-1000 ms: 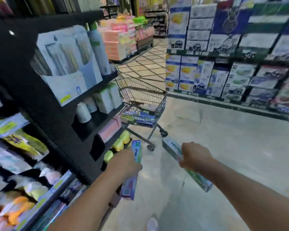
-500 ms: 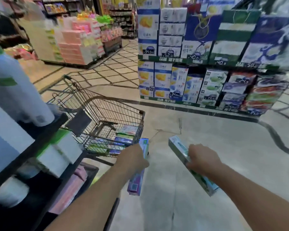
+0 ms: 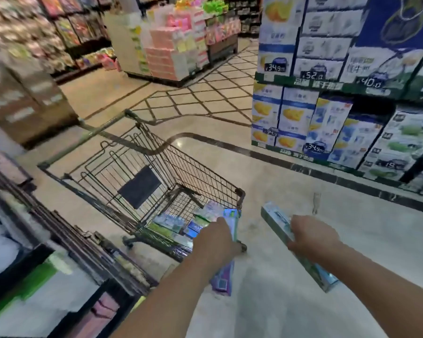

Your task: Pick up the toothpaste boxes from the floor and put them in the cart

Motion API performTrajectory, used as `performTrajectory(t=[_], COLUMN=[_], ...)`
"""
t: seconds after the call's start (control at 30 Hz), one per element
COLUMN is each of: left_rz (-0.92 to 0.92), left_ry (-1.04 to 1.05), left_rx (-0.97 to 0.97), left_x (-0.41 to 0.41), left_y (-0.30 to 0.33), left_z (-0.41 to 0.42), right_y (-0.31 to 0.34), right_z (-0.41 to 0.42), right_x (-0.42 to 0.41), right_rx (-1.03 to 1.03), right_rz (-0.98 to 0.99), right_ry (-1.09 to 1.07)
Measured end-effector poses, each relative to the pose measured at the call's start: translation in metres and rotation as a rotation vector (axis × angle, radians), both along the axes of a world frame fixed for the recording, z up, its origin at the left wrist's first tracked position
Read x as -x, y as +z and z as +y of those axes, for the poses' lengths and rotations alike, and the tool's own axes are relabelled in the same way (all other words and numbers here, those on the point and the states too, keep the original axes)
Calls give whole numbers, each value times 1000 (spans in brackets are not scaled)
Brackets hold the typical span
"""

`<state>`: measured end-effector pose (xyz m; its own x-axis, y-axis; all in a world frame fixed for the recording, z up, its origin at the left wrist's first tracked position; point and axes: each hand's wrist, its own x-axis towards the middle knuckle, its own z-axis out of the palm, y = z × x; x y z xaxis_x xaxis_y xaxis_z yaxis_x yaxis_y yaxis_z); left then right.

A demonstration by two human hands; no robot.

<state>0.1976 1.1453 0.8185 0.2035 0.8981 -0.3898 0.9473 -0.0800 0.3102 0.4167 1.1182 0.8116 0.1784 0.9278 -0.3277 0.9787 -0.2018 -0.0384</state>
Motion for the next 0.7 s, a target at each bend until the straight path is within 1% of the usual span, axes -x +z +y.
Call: performTrajectory(t=[0.13,0.2,0.33,0.53,0.63,0.7], left_rz=[18,11,-29,-72,-107,-111], left_ry=[173,252,361,512,614,691], left_rx=[21,19,53,115,134,147], left_x=[28,45,78,112,127,137], left_y=[-13,-22,-43,-77,-104,-127], left_z=[54,84,141,210,244,266], right_y=[-19,-30,-46,-71,-98,-119], right_z=[84,122,185,275,317,345], right_x=[44,68,105,145,165,180], right_rx=[-22,-42,-1,20,32,97], right_rz=[61,58,144,196,241,255], right_ry=[199,264,278,320,316,322])
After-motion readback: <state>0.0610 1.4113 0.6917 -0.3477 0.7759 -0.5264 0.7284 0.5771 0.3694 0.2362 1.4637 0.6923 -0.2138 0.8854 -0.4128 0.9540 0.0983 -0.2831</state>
